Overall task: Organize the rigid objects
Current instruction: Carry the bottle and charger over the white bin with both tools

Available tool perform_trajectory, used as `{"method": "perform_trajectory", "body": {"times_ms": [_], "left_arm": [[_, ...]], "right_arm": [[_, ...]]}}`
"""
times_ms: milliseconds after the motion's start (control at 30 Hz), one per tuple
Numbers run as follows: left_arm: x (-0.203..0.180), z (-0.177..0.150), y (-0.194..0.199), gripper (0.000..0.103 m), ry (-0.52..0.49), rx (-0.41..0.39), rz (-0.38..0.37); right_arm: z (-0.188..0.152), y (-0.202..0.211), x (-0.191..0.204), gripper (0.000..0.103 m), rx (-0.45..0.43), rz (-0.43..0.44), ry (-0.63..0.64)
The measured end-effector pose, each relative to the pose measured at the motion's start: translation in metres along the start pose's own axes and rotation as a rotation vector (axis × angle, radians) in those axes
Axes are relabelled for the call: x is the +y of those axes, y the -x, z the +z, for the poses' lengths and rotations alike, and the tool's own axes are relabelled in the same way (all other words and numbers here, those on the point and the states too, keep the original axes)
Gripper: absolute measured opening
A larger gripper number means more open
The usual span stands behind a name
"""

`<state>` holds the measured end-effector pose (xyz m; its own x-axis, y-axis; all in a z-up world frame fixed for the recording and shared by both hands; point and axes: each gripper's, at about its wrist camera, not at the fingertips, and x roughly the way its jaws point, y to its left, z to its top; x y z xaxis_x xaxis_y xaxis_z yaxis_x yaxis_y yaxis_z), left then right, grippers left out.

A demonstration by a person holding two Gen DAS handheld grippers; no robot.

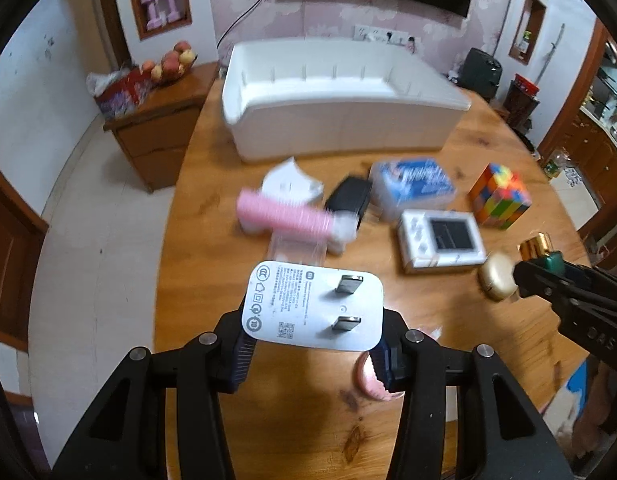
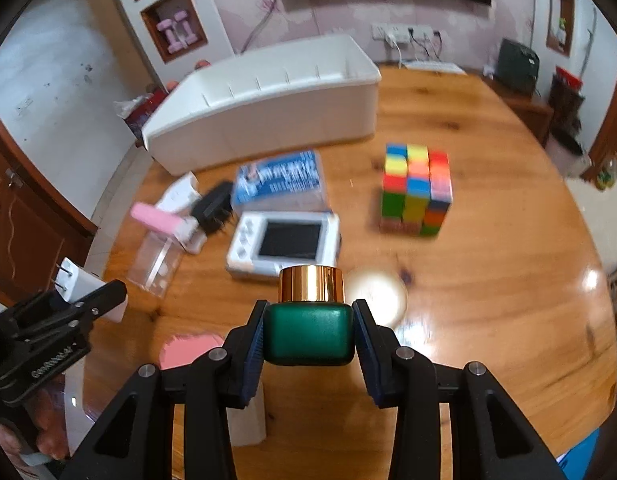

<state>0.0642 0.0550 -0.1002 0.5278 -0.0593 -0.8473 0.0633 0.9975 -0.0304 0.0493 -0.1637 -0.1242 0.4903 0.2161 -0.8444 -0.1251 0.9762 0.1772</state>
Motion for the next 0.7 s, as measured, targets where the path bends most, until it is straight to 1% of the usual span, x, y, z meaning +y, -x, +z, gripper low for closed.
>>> {"method": "perform_trajectory", "body": {"times_ms": [67, 133, 167, 233, 267, 300, 367, 433, 533, 567, 600, 633, 700], "left_arm": [[-0.001, 0.021, 0.012, 0.051, -0.015, -0.02, -0.012], [0.0, 0.04, 0.02, 0.052, -0.023, -0.032, -0.021], [0.001, 0.058, 0.027, 0.051, -0.024, -0.042, -0.03], [0.003, 0.081, 0.035, 0.051, -0.027, -0.059, -0.034], [0.004, 0.101, 0.041, 0.051, -0.027, -0.079, -0.026], [0.005, 0.112, 0.043, 0.051, -0.028, -0.09, -0.017], [0.008, 0.146, 0.046, 0.052, -0.016, -0.117, 0.005], [0.014, 0.171, 0.043, 0.052, 0.007, -0.128, 0.0], [0.023, 0.211, 0.022, 0.052, 0.059, -0.125, 0.0], [0.026, 0.226, 0.007, 0.052, 0.075, -0.112, 0.008], [0.026, 0.231, -0.002, 0.052, 0.083, -0.102, 0.008], [0.027, 0.242, -0.021, 0.052, 0.095, -0.078, 0.004], [0.027, 0.25, -0.047, 0.052, 0.107, -0.04, 0.005]], "right_arm": [[0.015, 0.007, -0.002, 0.041, -0.01, 0.024, 0.004], [0.039, 0.018, -0.004, 0.041, -0.029, 0.048, 0.006], [0.055, 0.023, -0.002, 0.041, -0.043, 0.059, 0.008], [0.088, 0.036, 0.003, 0.041, -0.091, 0.067, 0.018], [0.104, 0.044, 0.005, 0.041, -0.12, 0.064, 0.027], [0.123, 0.053, 0.01, 0.041, -0.156, 0.057, 0.038], [0.162, 0.067, 0.014, 0.041, -0.215, 0.051, 0.045], [0.194, 0.073, 0.019, 0.041, -0.245, 0.051, 0.046], [0.244, 0.068, 0.022, 0.041, -0.251, 0.067, 0.038], [0.254, 0.062, 0.022, 0.041, -0.248, 0.067, 0.035], [0.268, 0.051, 0.022, 0.041, -0.237, 0.067, 0.03], [0.277, 0.04, 0.023, 0.041, -0.224, 0.064, 0.031], [0.293, 0.01, 0.02, 0.041, -0.179, 0.061, 0.028]]}}
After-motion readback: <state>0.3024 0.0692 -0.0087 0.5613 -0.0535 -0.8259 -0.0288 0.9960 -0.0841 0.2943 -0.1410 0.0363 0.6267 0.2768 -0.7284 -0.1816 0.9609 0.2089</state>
